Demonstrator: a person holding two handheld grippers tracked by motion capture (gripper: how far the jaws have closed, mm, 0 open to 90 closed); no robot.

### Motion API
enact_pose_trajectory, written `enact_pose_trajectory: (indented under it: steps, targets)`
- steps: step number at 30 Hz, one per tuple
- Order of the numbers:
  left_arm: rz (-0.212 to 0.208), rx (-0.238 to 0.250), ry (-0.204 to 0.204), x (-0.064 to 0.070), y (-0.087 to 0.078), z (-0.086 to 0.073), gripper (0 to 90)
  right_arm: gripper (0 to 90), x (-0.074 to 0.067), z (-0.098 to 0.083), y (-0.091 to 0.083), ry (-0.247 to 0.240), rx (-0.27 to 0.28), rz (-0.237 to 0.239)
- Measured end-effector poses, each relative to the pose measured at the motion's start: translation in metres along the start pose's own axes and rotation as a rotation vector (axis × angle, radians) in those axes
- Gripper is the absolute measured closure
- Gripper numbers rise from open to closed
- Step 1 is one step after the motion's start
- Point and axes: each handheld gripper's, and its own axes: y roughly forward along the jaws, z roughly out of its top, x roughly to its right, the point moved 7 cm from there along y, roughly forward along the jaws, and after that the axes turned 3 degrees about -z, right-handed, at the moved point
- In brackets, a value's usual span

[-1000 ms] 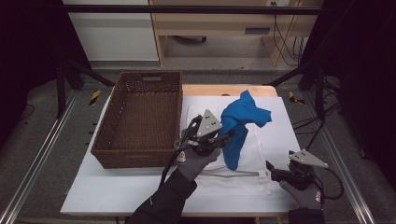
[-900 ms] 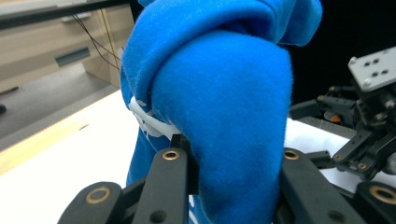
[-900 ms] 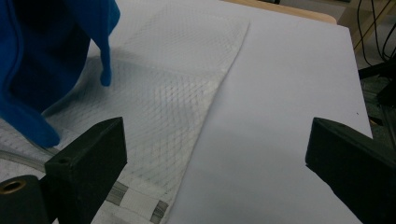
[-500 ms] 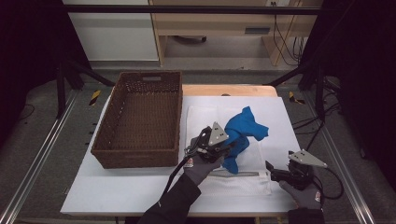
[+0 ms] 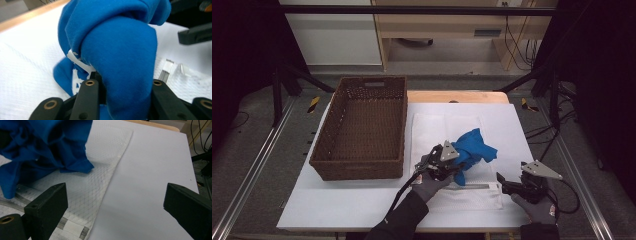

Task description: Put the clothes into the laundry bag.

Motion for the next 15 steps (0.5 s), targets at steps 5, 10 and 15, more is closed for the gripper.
enact_pose_trajectory:
  steps: [5,10,15]
  targets:
    - [-0.005,-0.018,-0.004,0.002,0.007,-0.008,70.6,5.7,0.000,0.000,0.000,-0.004,0.001,0.001]
    - [-0.020,-0.044,-0.012,0.004,0.012,-0.015,65.0,5.8,-0.002,0.002,-0.001,-0.012,0.010,0.004]
    - [-0.038,-0.080,-0.028,0.005,0.013,-0.019,52.4,5.8,-0.003,0.004,-0.002,-0.010,0.015,0.007]
